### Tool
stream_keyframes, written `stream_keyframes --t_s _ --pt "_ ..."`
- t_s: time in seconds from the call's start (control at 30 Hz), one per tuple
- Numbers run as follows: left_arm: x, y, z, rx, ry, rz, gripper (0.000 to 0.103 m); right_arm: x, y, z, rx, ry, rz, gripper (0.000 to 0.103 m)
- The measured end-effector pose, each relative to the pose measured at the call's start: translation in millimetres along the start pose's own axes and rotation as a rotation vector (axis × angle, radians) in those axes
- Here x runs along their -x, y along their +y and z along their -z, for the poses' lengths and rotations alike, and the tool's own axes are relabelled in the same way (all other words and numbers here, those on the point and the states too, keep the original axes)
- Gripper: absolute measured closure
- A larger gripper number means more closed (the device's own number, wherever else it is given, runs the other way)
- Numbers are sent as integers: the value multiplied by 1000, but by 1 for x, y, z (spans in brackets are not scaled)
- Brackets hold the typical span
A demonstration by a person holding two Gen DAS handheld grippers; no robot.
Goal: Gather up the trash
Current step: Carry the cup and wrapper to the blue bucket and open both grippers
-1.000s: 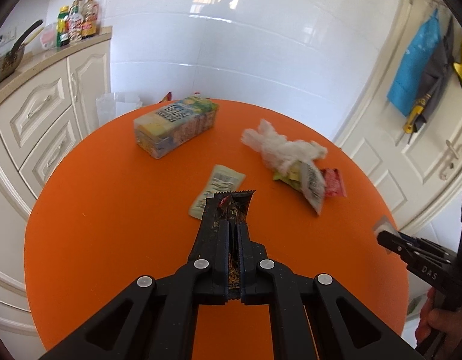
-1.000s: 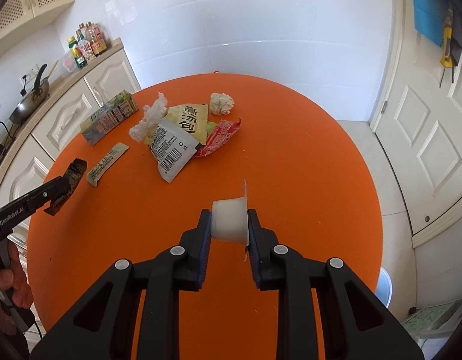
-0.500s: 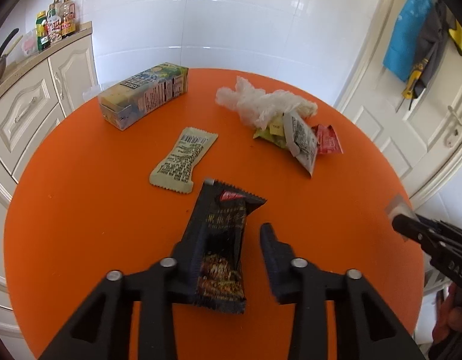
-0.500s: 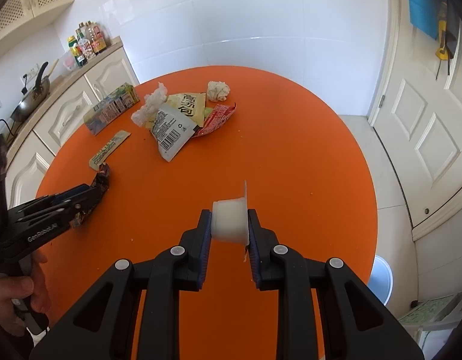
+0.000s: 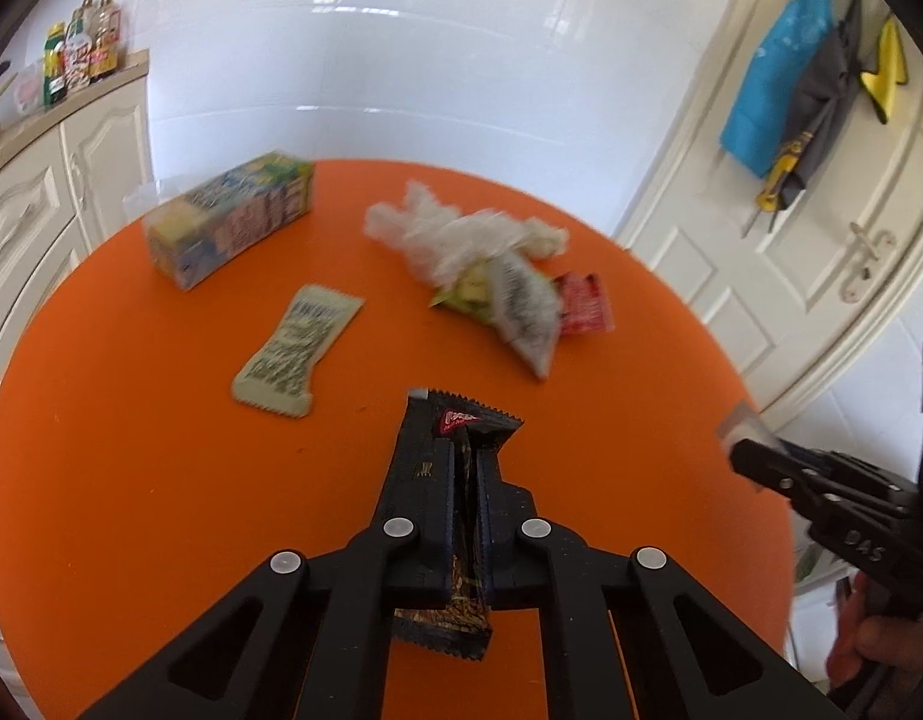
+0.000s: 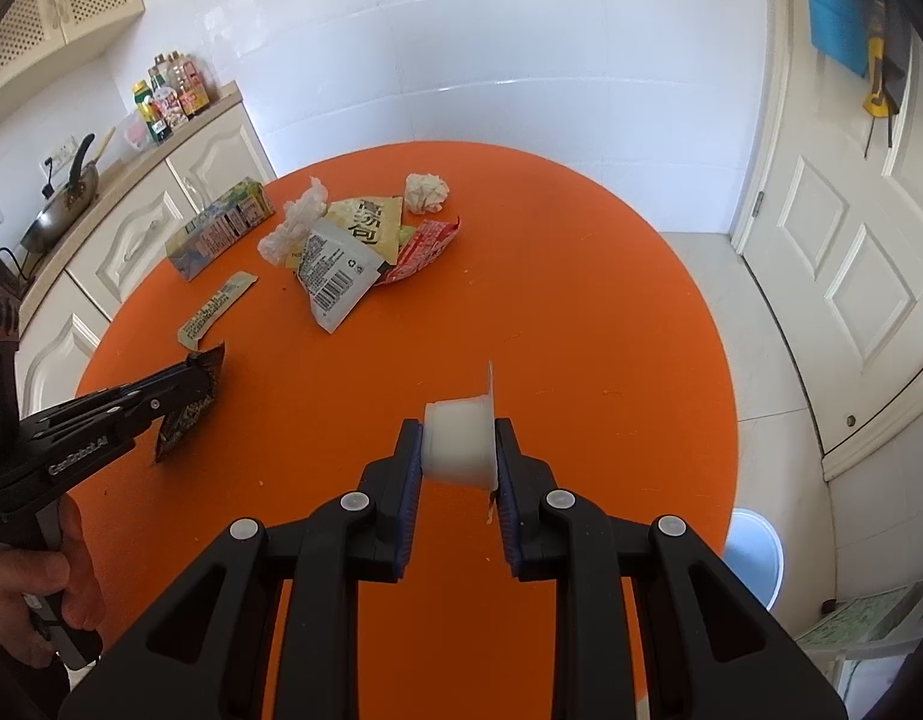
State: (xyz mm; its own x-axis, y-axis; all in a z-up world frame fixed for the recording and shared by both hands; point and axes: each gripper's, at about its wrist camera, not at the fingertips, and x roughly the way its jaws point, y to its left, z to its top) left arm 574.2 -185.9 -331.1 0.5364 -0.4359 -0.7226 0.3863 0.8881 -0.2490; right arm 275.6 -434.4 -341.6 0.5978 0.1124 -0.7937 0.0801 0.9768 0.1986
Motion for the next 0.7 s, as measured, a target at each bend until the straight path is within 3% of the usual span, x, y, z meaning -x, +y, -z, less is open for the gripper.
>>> stream_keyframes --t_s 0.7 --pt "70 -117 -4 -181 -148 178 102 76 -64 0 -91 -140 88 81"
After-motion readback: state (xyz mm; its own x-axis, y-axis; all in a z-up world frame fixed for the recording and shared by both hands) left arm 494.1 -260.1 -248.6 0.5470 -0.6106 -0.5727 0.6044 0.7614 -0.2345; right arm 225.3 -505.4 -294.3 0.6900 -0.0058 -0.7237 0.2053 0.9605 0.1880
